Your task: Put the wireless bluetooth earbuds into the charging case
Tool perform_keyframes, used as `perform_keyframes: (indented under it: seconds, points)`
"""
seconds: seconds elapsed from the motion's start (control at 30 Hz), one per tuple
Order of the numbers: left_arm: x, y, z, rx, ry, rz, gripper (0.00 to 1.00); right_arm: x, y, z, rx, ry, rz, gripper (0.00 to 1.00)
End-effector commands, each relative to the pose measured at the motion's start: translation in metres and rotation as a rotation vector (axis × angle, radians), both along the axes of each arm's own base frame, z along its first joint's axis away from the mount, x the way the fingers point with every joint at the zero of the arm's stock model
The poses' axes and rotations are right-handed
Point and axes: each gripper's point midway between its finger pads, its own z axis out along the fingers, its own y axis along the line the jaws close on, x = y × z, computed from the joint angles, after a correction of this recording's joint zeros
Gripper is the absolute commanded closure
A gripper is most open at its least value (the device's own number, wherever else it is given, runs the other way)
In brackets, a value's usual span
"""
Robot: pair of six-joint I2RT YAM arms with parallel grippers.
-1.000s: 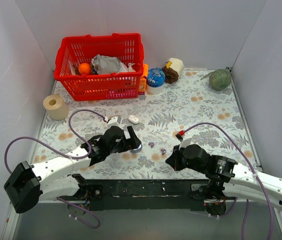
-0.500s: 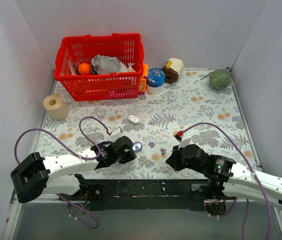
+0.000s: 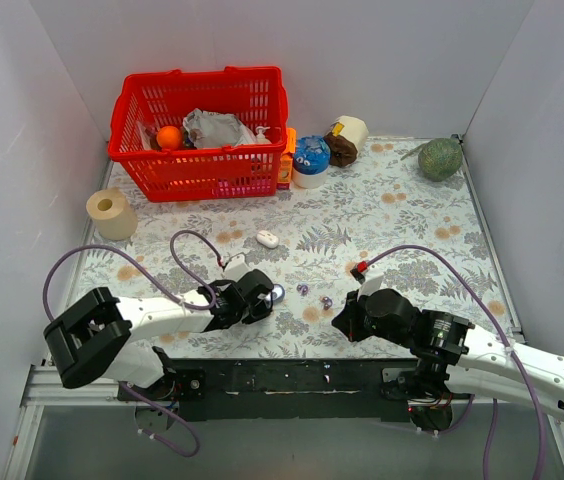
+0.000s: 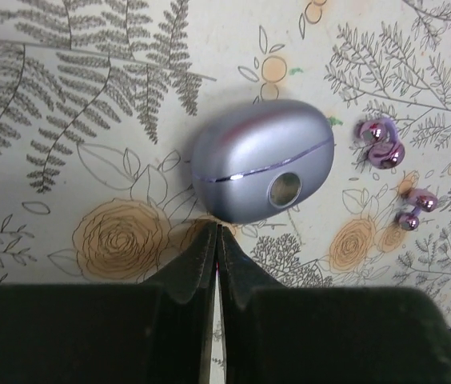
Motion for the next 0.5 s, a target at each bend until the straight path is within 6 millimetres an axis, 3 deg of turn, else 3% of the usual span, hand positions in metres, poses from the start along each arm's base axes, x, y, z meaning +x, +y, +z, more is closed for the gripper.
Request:
perform_keyframes:
  seconds: [0.0,0.37,0.43,0.47]
  points:
    - [0.016,0.007,-0.005,0.058,-0.029,0.011,0.98,0.004,-0.001,0.005,0.001,-0.030,-0.008,0.99]
    - [0.031,0.028,-0.002,0.101,-0.037,0.054,0.92,0.004,-0.005,0.001,-0.012,-0.032,-0.017,0.99]
    - [0.029,0.025,0.004,0.094,-0.047,0.003,0.81,0.004,-0.005,0.001,-0.013,-0.033,-0.015,0.99]
    - [0.026,0.025,0.005,0.099,-0.045,-0.020,0.60,0.005,-0.006,0.001,-0.013,-0.034,-0.018,0.99]
